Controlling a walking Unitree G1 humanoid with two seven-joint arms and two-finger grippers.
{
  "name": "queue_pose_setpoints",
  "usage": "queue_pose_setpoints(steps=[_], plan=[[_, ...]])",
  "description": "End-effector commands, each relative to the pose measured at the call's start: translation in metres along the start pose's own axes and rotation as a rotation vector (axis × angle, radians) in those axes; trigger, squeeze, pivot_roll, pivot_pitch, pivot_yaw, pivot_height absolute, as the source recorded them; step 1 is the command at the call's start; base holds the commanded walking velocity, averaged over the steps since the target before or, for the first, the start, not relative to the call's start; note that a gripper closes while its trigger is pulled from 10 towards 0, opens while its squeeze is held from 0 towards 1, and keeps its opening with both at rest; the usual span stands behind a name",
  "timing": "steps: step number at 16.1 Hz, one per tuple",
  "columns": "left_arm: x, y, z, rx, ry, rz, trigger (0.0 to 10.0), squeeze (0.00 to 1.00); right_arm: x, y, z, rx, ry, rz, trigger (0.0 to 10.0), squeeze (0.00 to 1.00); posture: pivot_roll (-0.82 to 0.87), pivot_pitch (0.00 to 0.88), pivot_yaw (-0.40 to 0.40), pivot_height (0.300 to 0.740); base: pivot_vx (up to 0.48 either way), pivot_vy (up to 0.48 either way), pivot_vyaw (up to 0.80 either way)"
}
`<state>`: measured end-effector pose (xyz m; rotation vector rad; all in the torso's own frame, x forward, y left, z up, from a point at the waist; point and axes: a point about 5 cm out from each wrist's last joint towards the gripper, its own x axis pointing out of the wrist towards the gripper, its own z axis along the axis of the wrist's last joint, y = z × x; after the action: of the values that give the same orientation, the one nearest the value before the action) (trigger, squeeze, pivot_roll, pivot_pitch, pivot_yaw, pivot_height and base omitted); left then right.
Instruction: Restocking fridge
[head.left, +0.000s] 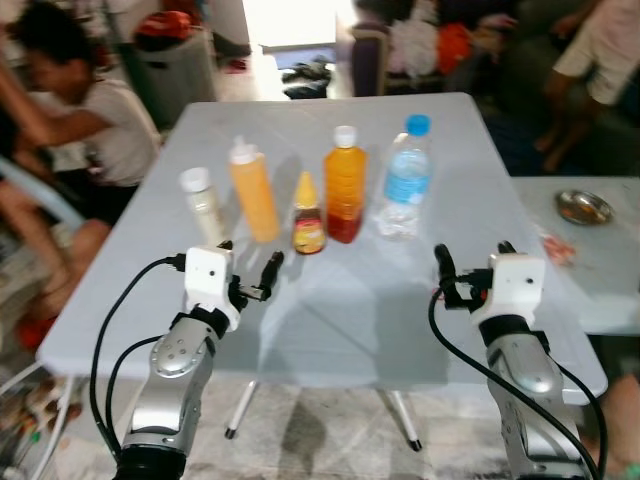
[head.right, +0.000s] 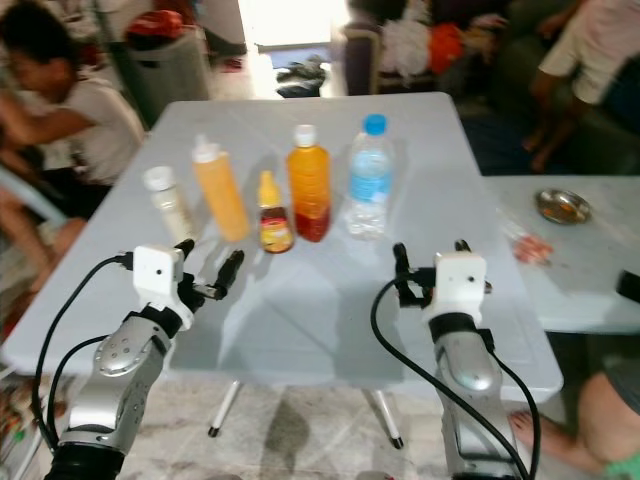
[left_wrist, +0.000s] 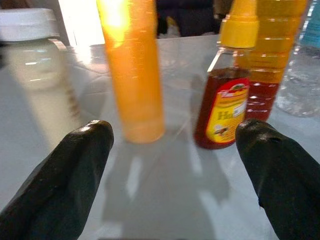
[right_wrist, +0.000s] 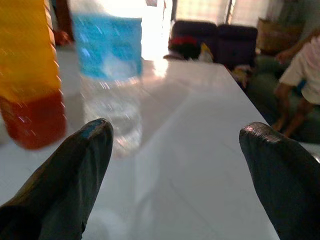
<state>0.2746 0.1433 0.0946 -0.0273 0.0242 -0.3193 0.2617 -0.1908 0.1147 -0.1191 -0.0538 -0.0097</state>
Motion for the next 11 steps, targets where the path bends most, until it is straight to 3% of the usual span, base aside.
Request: queue_pose_setpoints(steps=[1,5,10,11], plan=[[-0.001,0.003,0.003,0.012,-0.01,0.017,10.0,0.0,0.005,-0.002,0.005,-0.011,-0.022,0.007,10.0,0.0,-0.11,0.012,0.059,0.74,0.0,0.0,0.0],[-0.012,0.008,0.004,0.042,-0.01,0.023,10.0,0.0,0.025,-0.011,0.02,-0.035,-0.07,0.001,10.0,0.0,-0.08,0.03,0.06,0.74,0.0,0.0,0.0],[-0.018,0.013,0.003,0.046,-0.002,0.043,10.0,0.0,0.036,-0.009,0.035,-0.053,-0.121,0.037,10.0,0.0,-0.06,0.036,0.051,0.74,0.0,0.0,0.0],[-0.019,0.012,0.003,0.047,0.001,0.042,10.0,0.0,0.039,-0.007,0.04,-0.068,-0.139,0.055,10.0,0.0,-0.06,0.038,0.052,0.74,0.0,0.0,0.8]])
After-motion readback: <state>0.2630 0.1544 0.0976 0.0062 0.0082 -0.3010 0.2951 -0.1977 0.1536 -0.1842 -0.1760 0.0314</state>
